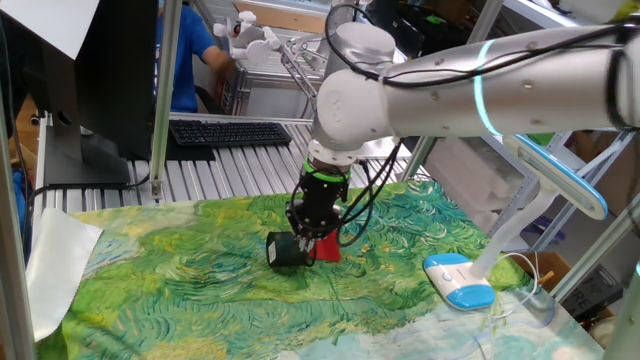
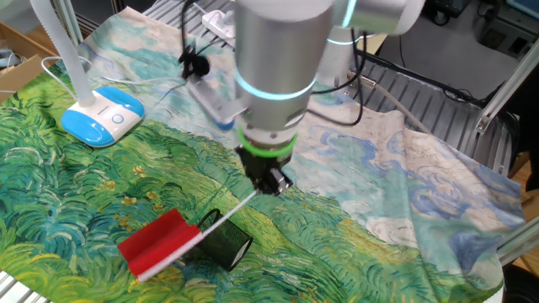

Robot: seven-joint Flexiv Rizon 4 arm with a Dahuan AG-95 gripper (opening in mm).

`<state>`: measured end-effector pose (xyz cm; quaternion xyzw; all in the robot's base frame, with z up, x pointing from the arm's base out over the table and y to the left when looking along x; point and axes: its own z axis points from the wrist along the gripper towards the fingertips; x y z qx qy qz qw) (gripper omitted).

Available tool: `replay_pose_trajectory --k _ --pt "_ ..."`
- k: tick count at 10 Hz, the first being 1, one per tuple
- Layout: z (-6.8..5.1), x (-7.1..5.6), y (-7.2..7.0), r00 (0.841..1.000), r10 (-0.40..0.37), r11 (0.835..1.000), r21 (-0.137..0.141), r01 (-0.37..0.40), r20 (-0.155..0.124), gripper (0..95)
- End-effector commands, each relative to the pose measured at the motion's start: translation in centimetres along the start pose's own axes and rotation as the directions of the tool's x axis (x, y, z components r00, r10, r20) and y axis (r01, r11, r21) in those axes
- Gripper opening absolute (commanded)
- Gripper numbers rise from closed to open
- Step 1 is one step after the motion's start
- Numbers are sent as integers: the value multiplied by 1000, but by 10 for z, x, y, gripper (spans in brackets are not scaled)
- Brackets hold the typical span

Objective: Wave the flag

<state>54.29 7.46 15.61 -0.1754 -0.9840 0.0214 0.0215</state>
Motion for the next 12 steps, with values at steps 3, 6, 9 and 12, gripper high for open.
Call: replay_pose_trajectory --k 3,6,9,12 --pt "-1 26 -21 990 16 1000 -7 -15 139 0" --pt "26 18 -44 984 -13 1000 -7 14 178 0" --pt "39 -4 -77 980 -63 998 11 62 188 0" --pt "36 -25 -112 974 -123 992 46 116 192 0"
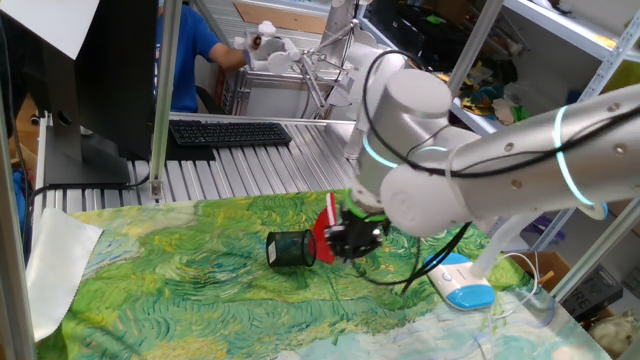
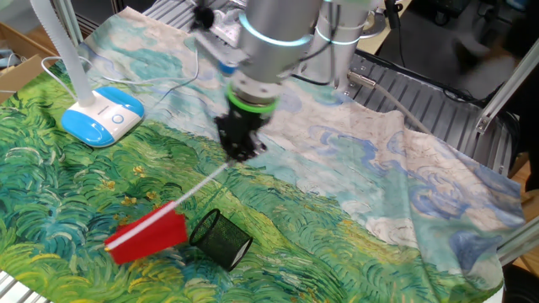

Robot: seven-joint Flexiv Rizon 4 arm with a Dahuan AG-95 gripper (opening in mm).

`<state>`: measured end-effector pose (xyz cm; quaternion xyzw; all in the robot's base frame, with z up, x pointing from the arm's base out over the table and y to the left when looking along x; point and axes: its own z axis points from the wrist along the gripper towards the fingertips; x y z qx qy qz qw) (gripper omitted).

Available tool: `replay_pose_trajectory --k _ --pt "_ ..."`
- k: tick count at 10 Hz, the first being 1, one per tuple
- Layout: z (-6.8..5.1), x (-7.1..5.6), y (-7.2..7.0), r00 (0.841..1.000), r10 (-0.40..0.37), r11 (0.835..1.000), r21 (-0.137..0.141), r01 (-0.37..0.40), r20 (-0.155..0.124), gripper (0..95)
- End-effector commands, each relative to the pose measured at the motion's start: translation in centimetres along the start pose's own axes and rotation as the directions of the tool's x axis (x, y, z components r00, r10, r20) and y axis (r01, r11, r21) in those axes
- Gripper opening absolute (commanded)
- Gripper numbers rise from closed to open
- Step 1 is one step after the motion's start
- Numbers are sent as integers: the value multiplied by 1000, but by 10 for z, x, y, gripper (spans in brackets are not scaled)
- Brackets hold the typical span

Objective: Wave the flag

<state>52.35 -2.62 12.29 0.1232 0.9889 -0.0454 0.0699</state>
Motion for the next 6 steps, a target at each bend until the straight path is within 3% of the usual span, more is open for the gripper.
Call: replay_pose_trajectory --k 1,4,6 --pt "0 -10 -20 999 -40 999 32 40 7 0" --pt "-1 -20 -40 996 -86 993 80 84 15 0" --pt "-6 -22 -46 989 -144 980 142 140 21 0"
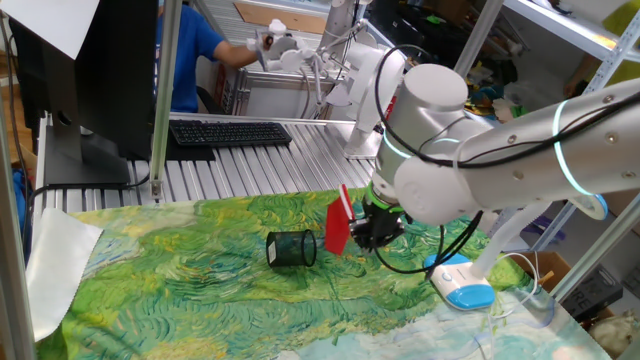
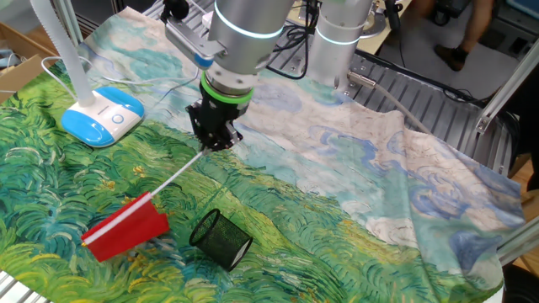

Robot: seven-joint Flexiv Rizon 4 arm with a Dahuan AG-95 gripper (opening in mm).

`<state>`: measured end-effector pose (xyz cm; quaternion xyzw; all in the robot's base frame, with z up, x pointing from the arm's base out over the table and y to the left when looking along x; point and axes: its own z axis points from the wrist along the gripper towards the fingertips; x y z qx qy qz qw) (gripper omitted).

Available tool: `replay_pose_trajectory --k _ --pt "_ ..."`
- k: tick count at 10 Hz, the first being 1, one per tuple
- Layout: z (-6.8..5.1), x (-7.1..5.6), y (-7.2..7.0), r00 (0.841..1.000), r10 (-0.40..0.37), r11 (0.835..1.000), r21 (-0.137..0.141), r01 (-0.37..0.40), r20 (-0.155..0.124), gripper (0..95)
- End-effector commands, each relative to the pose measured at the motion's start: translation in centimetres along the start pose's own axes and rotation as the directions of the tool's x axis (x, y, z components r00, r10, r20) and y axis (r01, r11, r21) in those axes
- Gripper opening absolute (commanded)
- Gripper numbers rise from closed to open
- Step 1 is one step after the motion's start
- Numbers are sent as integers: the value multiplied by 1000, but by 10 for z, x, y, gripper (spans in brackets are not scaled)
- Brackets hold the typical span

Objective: Wave the flag

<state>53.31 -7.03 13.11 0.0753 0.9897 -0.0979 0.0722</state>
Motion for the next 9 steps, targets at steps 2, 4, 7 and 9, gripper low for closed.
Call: replay_pose_trajectory --k 2,4,7,9 --pt "-16 -5 -16 999 -54 998 45 54 1 0" --pt "-27 -13 -25 999 -52 998 28 52 0 0" --pt "-39 -22 -38 998 -62 998 23 62 -3 0" --pt "-48 -28 -48 996 -85 996 34 85 -6 0"
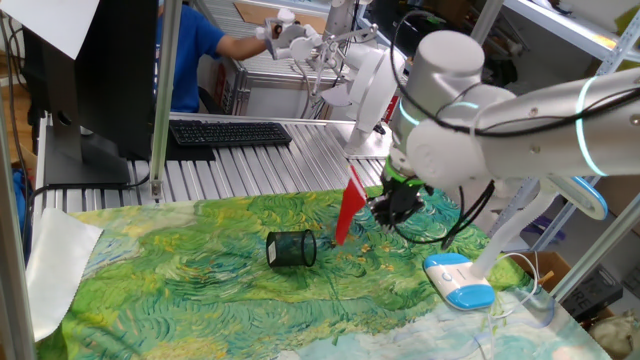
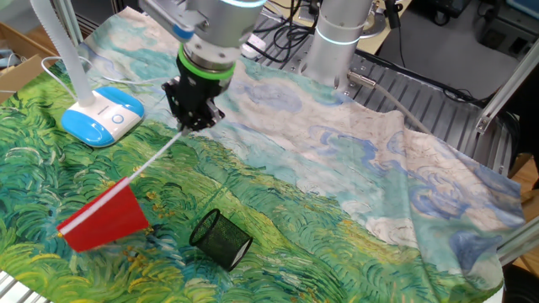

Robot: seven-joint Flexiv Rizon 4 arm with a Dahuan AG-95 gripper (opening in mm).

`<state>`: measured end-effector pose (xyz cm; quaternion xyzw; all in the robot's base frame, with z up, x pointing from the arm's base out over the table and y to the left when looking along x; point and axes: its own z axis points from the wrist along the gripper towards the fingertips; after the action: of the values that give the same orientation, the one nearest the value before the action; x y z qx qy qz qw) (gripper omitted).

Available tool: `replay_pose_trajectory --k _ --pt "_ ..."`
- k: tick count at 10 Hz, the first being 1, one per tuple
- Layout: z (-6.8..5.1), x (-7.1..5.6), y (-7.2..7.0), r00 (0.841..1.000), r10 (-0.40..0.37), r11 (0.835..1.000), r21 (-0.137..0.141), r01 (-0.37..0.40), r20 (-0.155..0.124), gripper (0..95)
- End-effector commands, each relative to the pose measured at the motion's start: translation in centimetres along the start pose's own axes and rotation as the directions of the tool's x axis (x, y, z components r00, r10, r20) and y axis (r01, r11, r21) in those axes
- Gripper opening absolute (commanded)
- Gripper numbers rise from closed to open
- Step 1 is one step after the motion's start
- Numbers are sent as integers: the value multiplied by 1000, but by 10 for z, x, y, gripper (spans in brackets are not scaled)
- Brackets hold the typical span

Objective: Wave the flag

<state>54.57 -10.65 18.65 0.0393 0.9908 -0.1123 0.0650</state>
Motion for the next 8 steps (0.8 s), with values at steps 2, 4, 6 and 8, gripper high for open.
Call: replay_pose_trajectory --k 2,4,6,8 --pt "-8 -6 -11 1000 -16 1000 5 16 -8 0" --pt "-10 -8 -11 1000 -10 1000 0 10 -23 0" --pt "-19 -10 -9 999 -3 1000 0 3 -39 0" --pt "-31 -14 -6 998 8 1000 -10 -8 -57 0"
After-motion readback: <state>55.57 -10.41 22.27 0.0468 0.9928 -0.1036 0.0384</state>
